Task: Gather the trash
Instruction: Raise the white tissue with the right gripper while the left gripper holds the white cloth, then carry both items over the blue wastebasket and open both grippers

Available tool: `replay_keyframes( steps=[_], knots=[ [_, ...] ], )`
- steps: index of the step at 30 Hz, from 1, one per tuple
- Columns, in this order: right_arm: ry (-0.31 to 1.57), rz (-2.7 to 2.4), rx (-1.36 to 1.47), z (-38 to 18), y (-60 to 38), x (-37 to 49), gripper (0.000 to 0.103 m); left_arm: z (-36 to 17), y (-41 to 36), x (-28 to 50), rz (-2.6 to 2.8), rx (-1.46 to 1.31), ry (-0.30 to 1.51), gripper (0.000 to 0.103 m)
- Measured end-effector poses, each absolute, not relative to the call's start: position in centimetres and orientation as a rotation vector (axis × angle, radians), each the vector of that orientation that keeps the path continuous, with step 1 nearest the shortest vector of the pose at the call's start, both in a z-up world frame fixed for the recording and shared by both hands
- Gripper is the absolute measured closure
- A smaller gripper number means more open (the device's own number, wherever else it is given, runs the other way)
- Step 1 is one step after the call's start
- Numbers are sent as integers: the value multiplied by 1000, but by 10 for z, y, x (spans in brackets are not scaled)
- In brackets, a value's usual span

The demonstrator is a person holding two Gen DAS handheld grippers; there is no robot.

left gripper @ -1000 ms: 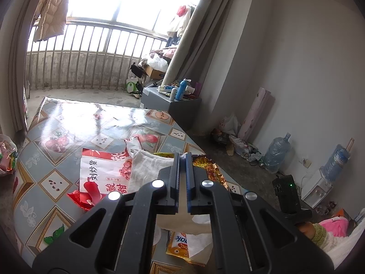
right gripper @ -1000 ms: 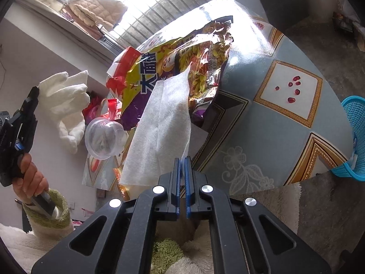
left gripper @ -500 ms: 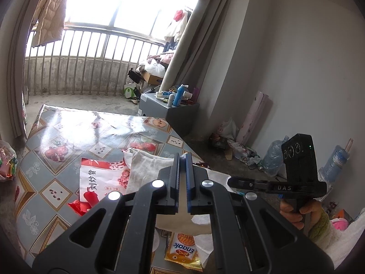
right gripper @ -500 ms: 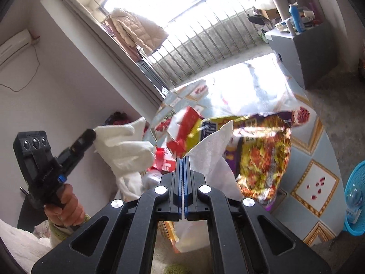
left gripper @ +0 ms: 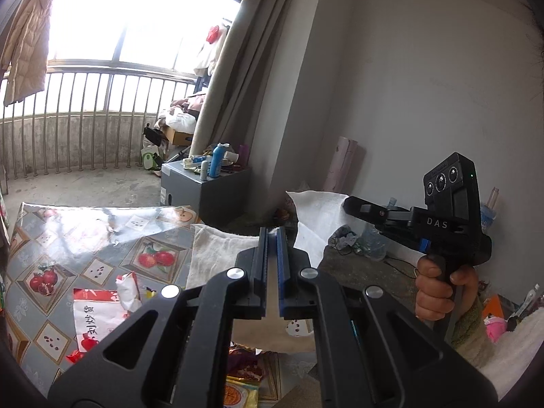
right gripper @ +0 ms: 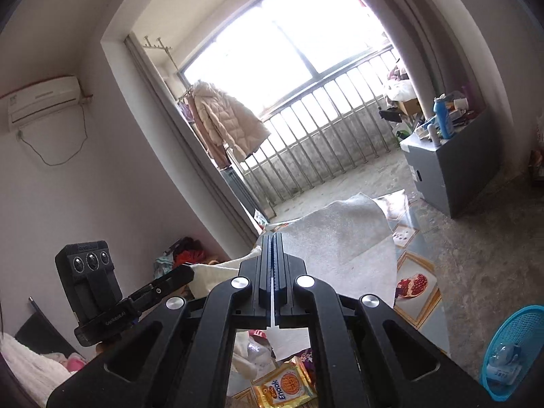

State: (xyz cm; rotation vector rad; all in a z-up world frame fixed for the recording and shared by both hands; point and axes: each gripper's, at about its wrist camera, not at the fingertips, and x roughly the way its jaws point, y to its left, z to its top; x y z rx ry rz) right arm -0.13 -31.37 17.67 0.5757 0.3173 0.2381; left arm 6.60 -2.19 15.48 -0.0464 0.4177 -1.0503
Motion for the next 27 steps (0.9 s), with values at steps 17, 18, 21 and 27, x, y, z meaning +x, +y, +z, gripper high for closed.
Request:
replay_keyframes(
  steps=[17,18,21,27],
  knots=[
    [357,-216,629,125,-476,-101,102,104,-308,27,-1452,121,671,100],
    [374,-232,640,116,-484,-102,102,95,-324,25,-1458,140,695,100],
    [436,-277,684,84,-509,-102,102,64,-371,21,-1462,202,776,100],
    [560,-346,809,1,-557,-88,102,-10,-443,19,-1422,316,942,100]
  ],
)
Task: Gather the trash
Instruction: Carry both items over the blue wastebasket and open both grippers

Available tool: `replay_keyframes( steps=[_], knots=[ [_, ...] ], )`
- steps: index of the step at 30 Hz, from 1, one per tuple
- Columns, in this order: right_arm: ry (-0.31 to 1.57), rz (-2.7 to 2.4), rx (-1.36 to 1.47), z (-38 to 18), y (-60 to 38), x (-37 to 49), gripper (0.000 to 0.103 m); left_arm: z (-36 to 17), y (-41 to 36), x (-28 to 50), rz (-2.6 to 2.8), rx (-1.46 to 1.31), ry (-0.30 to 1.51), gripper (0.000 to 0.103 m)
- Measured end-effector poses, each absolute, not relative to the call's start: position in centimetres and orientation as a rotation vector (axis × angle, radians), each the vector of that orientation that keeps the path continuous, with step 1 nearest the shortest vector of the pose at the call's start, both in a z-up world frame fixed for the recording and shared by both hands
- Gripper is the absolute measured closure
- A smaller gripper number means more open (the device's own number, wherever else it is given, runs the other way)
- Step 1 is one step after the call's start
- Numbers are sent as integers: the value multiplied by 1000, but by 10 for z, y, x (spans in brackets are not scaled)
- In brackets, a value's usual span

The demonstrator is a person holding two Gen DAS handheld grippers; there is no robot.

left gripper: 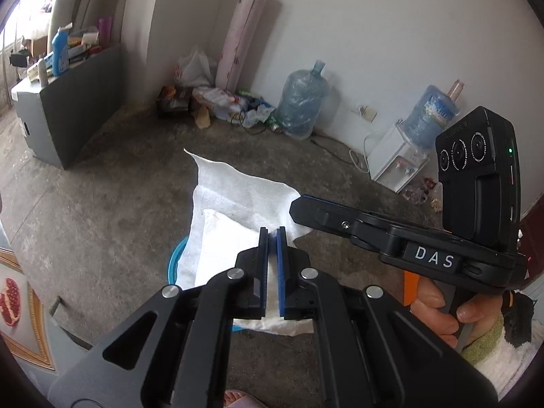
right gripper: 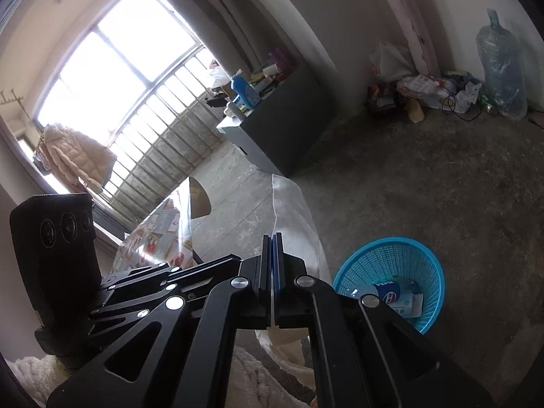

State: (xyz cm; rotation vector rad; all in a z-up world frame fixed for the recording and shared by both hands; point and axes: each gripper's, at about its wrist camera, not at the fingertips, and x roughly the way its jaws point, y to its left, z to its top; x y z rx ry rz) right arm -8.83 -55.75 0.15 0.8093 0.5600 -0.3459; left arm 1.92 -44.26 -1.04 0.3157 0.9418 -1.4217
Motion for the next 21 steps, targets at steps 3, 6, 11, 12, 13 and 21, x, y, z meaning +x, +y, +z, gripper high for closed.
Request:
replay_keyframes(
  steps=[3,6,11,12,13,21],
  knots=[
    [618,-384,872,-43,-575,-84,102,-49,-472,21,-1381,352,998,100],
    [669,-432,928,-84,-592,-83,102,-87,-490,24,-1327,382,1072,97],
    [816,-524,984,-147,-606,-81,99,-124,-505,25,-1229,437,1137,64],
    [840,-543,988,-155,-608,-81,99,-126,-504,25,-1217,437,1151,63],
    [864,-560,1004,-164,-611,-83,97,-125,-503,26,-1211,430,1161,61],
    [824,-659,1009,-155,-601,-106,70,-90,-484,28,-1180,363,1118,43]
  ],
)
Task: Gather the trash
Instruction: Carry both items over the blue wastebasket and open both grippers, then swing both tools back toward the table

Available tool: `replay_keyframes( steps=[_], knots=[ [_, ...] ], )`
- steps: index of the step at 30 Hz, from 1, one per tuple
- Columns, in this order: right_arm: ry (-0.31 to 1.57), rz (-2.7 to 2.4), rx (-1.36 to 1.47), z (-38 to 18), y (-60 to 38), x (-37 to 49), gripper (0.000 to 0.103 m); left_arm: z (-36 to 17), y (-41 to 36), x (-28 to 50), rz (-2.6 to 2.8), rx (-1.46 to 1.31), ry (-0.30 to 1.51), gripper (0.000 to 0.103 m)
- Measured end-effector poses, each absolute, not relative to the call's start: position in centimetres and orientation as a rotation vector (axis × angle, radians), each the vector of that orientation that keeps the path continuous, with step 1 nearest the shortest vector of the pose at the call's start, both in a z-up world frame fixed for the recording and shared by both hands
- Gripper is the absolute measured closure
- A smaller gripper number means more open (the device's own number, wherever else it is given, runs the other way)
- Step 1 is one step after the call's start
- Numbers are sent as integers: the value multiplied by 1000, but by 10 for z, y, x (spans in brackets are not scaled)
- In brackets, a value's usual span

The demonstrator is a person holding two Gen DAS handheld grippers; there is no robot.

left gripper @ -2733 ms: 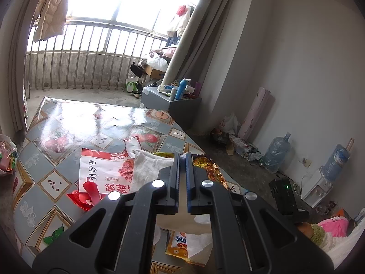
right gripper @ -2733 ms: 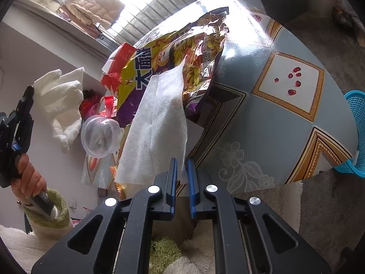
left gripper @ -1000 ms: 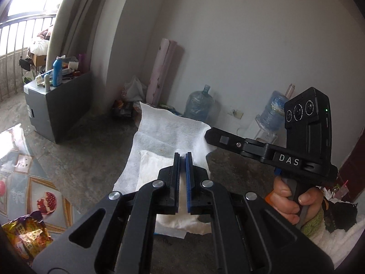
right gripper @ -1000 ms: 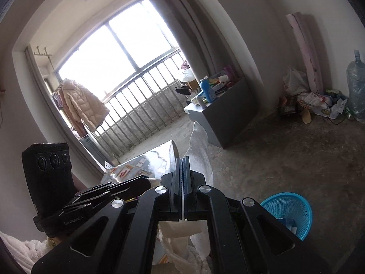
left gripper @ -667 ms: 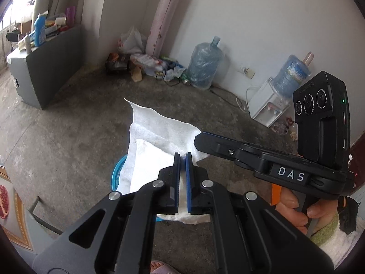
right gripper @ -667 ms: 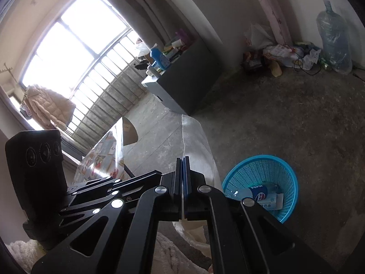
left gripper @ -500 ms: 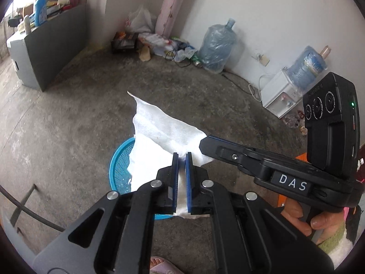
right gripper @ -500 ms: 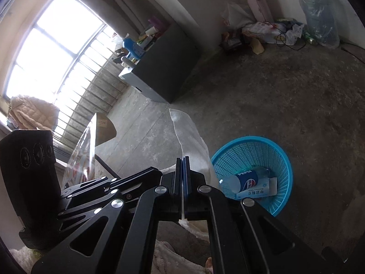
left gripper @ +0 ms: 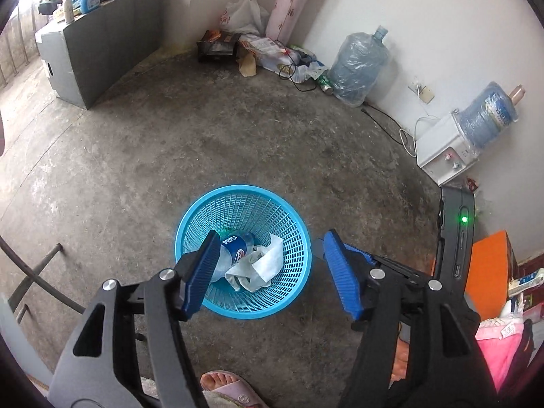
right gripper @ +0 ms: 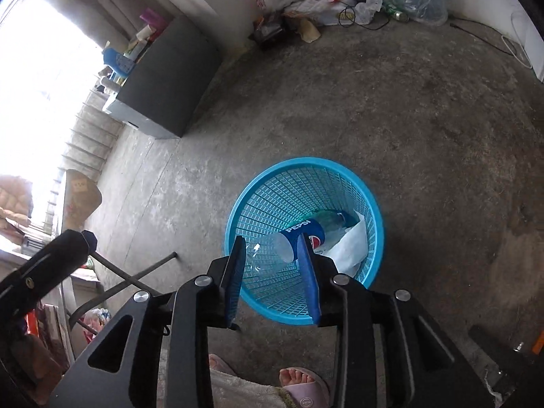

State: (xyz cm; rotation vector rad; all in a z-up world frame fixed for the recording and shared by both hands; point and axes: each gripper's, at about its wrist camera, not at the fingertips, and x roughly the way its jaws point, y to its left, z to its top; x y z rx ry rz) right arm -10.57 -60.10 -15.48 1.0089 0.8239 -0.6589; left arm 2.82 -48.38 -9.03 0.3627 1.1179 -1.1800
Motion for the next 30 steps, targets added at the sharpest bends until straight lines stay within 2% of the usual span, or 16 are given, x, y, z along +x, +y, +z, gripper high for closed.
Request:
replay_keyframes(
  steps=[2,7,9,14,18,26,30],
  knots=[
    [815,-682,972,-134,-589,-106,66,-74,-472,28,-1181,323,1103,43],
    [706,-711,867,-65,-552,-112,46,-21,-433,23,-1180,296,999,39],
    [646,-692,845,-37,-534,-115,44,3,-412,22,-1162,307,947,37],
    [538,-565,832,11,-491,-120,43,55,-343,29,-1108,247,909,30],
    [516,-466,819,31,-459,-119,42,81,-259,47,-1037,160,902,29],
    [628,-177,772,30,-372,-67,42,114,-53,75,-662,3,782,29],
    [735,-55,732,19,-323,-33,42,107,25,78,-509,-59,752,29]
  ],
)
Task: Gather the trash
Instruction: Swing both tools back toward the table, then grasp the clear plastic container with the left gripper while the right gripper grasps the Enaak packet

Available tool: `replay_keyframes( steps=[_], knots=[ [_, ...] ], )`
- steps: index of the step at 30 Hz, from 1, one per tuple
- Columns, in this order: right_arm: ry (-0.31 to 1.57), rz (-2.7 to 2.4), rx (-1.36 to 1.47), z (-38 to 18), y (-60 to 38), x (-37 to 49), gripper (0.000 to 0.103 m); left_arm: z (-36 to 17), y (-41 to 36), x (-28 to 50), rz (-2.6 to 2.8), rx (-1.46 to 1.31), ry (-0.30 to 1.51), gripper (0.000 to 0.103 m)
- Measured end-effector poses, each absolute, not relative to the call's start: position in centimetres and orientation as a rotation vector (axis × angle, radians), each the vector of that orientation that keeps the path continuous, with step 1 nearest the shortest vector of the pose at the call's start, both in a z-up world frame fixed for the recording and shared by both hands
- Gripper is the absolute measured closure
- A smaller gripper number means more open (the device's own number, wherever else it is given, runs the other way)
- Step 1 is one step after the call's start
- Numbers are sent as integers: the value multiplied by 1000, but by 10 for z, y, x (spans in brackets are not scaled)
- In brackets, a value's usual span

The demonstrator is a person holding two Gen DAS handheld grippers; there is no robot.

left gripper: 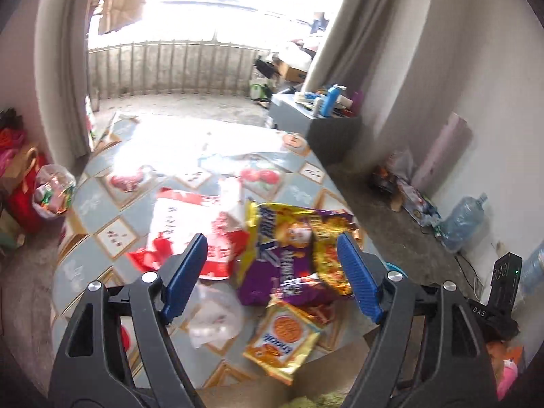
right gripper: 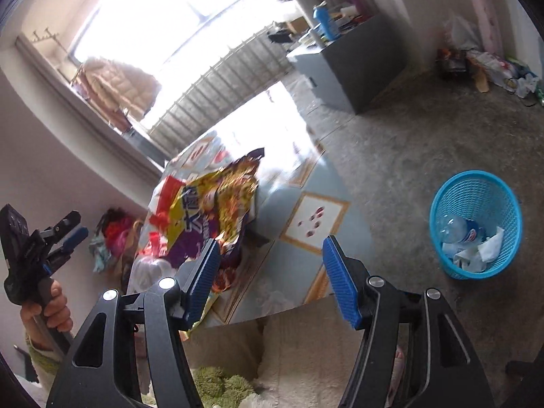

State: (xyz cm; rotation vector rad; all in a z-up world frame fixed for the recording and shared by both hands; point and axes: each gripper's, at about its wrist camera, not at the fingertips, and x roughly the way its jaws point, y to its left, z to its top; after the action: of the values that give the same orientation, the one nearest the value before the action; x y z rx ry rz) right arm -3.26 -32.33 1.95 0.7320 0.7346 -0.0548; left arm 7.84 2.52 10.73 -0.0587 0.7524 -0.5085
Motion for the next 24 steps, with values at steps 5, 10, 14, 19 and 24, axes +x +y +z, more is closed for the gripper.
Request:
replay_keyframes(
  steps=[5,10,14,19,24],
  knots=[
    [836,49,702,4,-270,-10,42,76,71,78,-460,-107,806,29],
    [923,89,682,-10,-238,11,42,42,74,79,-523,-98,825,29],
    [970,93,653,-20,-221,30,46,20,68,79,-566,-83,834,38],
    [1037,59,643,-39,-206,51,55,0,63,89,-595,-77,861,54],
    [1044,32,608,-42,-196,62,61,-15,60,95,-621,-69,886,68]
  ],
)
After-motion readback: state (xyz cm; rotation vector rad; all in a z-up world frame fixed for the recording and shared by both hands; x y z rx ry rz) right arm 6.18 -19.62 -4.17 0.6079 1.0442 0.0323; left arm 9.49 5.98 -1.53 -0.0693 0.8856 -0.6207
